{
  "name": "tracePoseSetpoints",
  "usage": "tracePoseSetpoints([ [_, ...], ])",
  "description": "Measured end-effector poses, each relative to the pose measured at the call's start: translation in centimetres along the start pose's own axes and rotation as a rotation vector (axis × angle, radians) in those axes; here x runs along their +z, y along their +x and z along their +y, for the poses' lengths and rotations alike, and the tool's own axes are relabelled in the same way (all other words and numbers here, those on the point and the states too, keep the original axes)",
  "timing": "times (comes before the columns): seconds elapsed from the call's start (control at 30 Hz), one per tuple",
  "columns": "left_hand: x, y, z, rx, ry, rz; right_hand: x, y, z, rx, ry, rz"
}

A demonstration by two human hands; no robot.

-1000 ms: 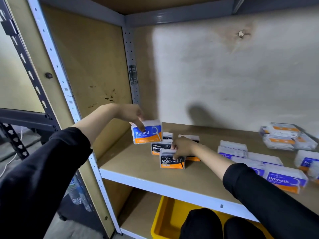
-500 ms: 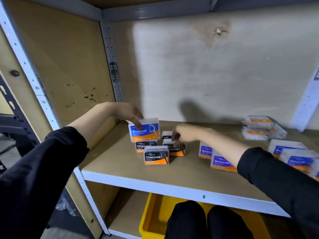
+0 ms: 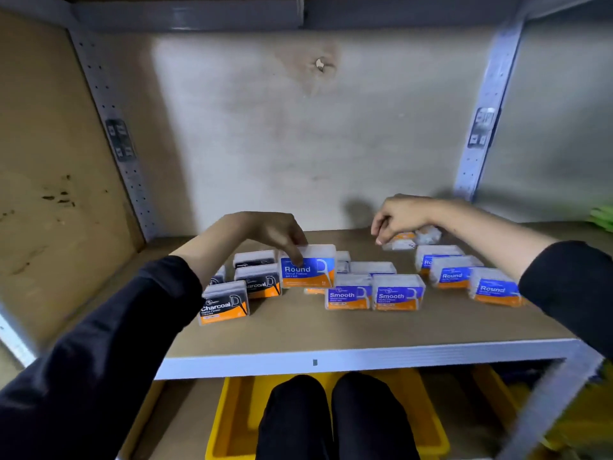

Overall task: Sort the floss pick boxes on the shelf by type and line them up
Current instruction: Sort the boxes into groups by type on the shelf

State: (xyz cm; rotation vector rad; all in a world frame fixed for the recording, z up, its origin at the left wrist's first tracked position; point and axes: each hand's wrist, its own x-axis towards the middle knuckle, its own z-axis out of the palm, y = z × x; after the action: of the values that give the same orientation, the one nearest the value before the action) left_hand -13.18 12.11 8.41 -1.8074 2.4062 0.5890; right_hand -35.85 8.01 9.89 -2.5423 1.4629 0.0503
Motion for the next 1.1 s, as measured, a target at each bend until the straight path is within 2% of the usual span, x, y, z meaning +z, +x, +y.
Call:
tracePoseSetpoints([
  [0.3, 2.0, 5.4, 8.9, 0.212, 0.056, -0.09, -2.8, -5.0, 5.6, 0.128, -0.001, 0.065],
  [0.53, 4.6, 9.9, 15.9, 0.304, 0.106, -0.048, -3.9, -8.5, 9.7, 0.237, -0.014, 0.107],
  [0.83, 8.7, 15.5, 22.0, 0.347, 0.113, 0.01, -4.4, -10.5, 14.1, 0.335, 0.022, 0.113],
  [1.1, 11.1, 17.0, 22.9, 0.324, 0.109, 0.09, -3.9, -9.8, 16.1, 0.334, 0.045, 0.116],
])
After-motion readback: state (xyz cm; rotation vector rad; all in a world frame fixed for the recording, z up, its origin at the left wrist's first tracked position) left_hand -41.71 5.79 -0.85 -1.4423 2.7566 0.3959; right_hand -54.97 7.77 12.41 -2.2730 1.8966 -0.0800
